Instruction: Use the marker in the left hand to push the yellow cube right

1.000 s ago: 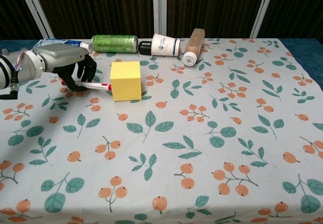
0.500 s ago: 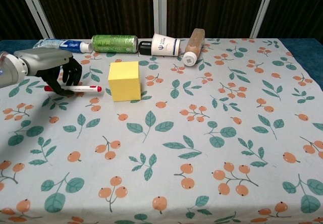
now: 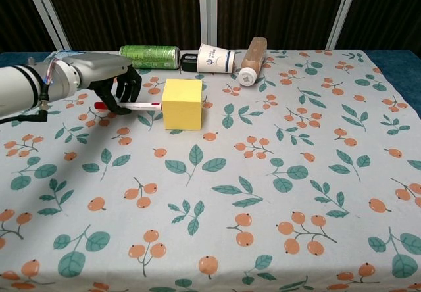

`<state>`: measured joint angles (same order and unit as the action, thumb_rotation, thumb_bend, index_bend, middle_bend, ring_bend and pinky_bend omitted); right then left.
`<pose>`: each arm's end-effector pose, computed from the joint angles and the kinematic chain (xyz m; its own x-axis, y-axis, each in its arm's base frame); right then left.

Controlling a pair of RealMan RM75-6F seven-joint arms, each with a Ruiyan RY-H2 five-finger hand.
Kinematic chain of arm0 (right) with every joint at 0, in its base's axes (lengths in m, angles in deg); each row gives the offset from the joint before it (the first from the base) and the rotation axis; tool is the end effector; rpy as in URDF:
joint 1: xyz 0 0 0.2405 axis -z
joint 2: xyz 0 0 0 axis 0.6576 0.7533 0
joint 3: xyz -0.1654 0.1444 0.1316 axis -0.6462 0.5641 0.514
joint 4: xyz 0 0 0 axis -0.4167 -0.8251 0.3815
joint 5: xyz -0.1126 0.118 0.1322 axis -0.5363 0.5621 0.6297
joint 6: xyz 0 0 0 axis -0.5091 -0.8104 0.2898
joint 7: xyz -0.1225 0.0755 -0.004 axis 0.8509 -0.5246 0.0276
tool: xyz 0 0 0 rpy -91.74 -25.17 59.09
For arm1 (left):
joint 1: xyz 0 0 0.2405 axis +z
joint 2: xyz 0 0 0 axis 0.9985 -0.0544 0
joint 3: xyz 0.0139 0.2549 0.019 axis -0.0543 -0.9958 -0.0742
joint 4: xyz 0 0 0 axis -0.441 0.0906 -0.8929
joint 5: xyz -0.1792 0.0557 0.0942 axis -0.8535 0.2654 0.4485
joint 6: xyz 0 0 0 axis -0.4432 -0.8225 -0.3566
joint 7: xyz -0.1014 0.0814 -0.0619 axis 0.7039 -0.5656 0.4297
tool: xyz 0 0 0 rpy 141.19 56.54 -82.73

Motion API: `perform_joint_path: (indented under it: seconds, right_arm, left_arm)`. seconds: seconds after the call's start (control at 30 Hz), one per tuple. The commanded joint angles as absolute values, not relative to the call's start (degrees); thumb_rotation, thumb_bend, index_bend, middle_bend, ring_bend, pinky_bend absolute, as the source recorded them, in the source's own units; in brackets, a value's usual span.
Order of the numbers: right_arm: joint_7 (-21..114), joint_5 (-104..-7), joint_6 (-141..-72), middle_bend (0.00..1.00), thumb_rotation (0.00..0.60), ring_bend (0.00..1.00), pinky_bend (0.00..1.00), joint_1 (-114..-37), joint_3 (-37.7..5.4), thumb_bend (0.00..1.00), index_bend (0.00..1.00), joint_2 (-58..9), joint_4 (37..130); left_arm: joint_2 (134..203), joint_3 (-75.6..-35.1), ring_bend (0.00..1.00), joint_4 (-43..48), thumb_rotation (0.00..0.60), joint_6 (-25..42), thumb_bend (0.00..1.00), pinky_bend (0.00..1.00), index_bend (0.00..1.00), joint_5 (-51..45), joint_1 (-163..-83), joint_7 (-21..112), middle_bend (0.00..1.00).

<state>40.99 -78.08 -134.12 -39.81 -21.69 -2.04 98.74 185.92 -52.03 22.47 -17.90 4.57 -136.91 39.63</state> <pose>-0.3324 -0.1524 0.2003 0.3812 0.1051 0.9185 -0.9237 0.0847 0.3737 -0.1780 0.4128 -0.0574 0.5382 0.3394 0.7715 0.8320 -0.3606 -0.4217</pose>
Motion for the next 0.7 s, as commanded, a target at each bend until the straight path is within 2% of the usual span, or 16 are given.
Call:
perform_joint_path:
  seconds: [0.03, 0.7]
  right_arm:
    - [40.92, -78.03, -134.20, 0.06, 0.600, 0.00, 0.01, -39.71, -21.69, 0.07, 0.00, -2.03, 98.69]
    - [39.63, -77.18, -134.34, 0.06, 0.600, 0.00, 0.01, -38.80, -21.66, 0.07, 0.00, -1.63, 97.83]
  left_arm:
    - [186.74, -51.83, 0.50, 23.29, 0.600, -18.56, 0.43, 0.55, 0.65, 4.68, -137.98, 39.34, 0.69]
    - [191.95, -48.87, 0.50, 24.46, 0.600, -20.89, 0.43, 0.55, 0.65, 2.08, -146.52, 33.92, 0.69]
